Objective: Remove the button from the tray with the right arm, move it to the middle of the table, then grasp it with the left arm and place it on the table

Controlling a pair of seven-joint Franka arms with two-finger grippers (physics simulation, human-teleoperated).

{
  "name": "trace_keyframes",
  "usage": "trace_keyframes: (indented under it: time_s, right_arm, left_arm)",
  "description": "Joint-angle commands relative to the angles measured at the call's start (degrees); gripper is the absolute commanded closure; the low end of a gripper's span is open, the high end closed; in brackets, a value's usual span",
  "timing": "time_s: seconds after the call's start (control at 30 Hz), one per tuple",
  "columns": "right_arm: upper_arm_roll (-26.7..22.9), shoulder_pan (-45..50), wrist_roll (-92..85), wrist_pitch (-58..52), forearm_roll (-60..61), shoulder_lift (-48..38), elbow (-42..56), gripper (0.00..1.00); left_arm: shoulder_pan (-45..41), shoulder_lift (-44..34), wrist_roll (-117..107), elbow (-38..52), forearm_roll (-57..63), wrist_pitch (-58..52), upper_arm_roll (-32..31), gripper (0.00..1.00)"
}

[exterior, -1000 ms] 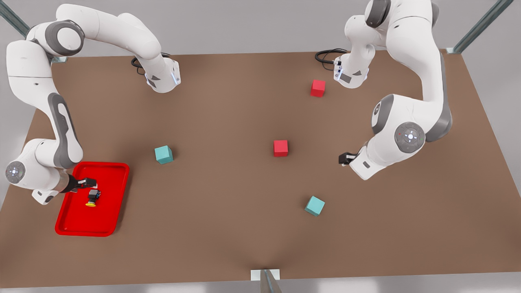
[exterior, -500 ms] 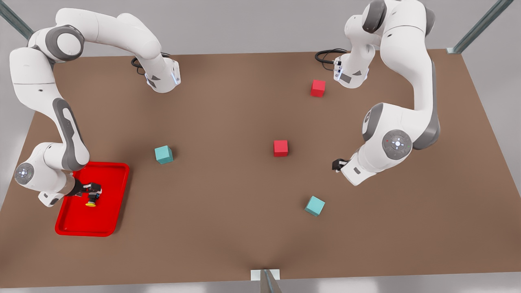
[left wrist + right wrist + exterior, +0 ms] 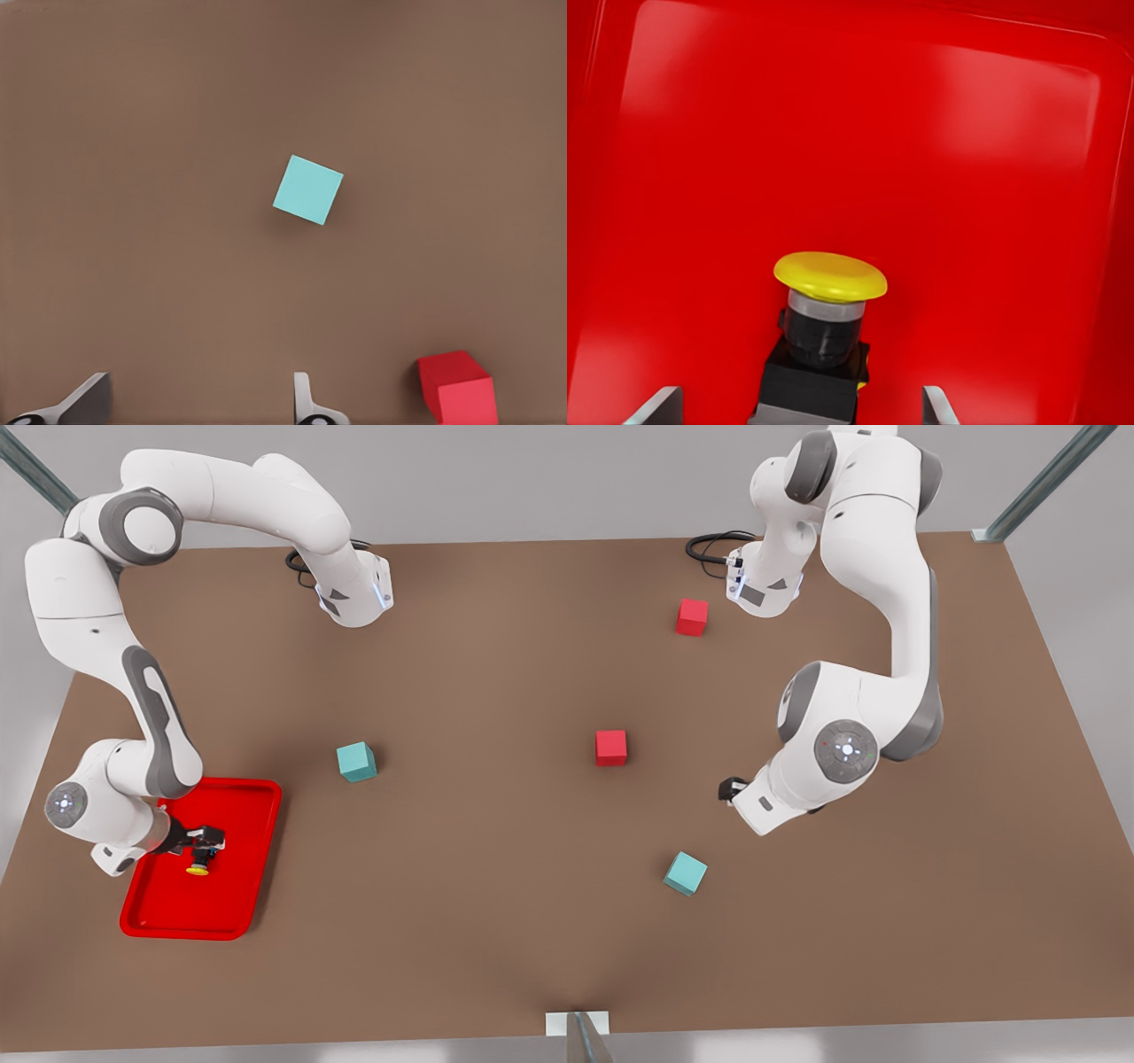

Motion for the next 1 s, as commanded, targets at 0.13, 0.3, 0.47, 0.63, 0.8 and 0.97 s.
trace_keyframes:
  time_s: [0.13,0.3,0.47,0.63,0.8,0.97]
  right_arm:
    - [-0.7,1.0,1.1,1.1,-0.2,0.1,0.3,0.0]
    - [-1.0,1.0,1.1,1.1,-0.9,0.5,0.3,0.0]
    - [-1.5,1.8,1.2,1.1,-0.9,0.8,0.4,0.18]
    - [-1.5,1.8,1.2,1.1,-0.9,0.8,0.4,0.2]
    - [-1.5,1.8,1.3,1.0,-0.9,0.5,0.4,0.32]
    - [-1.5,1.8,1.3,1.0,-0.9,0.3,0.5,0.47]
  left_arm:
    - [0.1,0.3,1.5,0.0,0.2,0.4,-0.1,0.0]
    - [0.1,0.5,1.5,0.0,0.2,0.6,-0.1,0.0]
    - [0.1,0.5,1.5,0.0,0.2,0.7,-0.1,0.0]
    - [0.1,0.5,1.5,0.0,0.2,0.8,-0.1,0.0]
    - [0.1,0.3,1.2,0.0,0.1,0.8,-0.1,0.0]
    - [0.1,0.3,1.4,0.0,0.1,0.8,-0.1,0.0]
